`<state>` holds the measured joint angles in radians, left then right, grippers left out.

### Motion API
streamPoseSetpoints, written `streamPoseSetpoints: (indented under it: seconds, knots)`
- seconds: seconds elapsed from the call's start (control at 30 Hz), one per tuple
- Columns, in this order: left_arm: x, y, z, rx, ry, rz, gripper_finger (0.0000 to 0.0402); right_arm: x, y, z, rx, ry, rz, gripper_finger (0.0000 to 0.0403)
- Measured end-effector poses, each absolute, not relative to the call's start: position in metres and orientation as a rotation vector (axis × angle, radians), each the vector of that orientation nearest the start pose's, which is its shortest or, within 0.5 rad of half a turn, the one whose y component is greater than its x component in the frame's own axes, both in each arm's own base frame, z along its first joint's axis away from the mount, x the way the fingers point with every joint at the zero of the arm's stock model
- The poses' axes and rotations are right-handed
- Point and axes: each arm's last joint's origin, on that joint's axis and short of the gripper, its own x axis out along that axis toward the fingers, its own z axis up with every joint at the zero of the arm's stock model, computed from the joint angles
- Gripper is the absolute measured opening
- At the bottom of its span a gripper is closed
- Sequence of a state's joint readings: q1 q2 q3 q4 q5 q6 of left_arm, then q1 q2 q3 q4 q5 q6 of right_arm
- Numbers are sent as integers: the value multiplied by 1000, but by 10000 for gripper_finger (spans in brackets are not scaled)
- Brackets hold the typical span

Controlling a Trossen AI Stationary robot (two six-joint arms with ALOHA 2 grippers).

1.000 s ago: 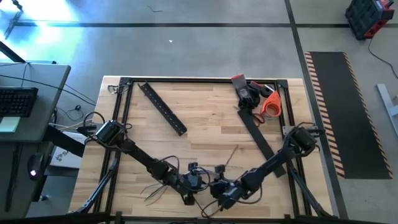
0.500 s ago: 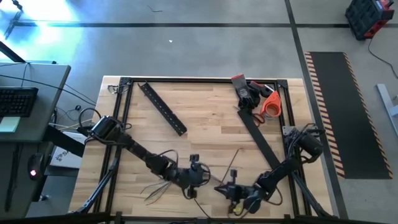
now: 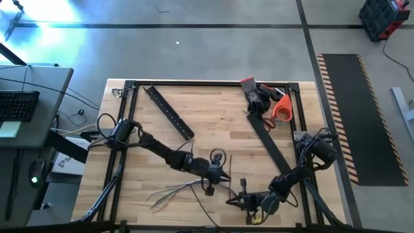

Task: Ziptie cables
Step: Wrap the cable wires with the black zip tie

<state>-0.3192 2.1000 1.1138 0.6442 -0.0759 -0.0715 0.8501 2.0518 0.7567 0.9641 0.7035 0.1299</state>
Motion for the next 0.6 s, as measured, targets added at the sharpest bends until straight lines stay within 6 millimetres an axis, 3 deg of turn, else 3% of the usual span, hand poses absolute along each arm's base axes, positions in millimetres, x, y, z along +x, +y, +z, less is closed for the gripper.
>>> streamPoseSetpoints:
  seconds: [0.17,0.6]
  knots:
    - [411,-128,117,-19,362,-231,3,246,252,89,-103,246,132,0]
    - [415,-129,92,-29,347,-220,0,250,248,89,-100,246,120,0]
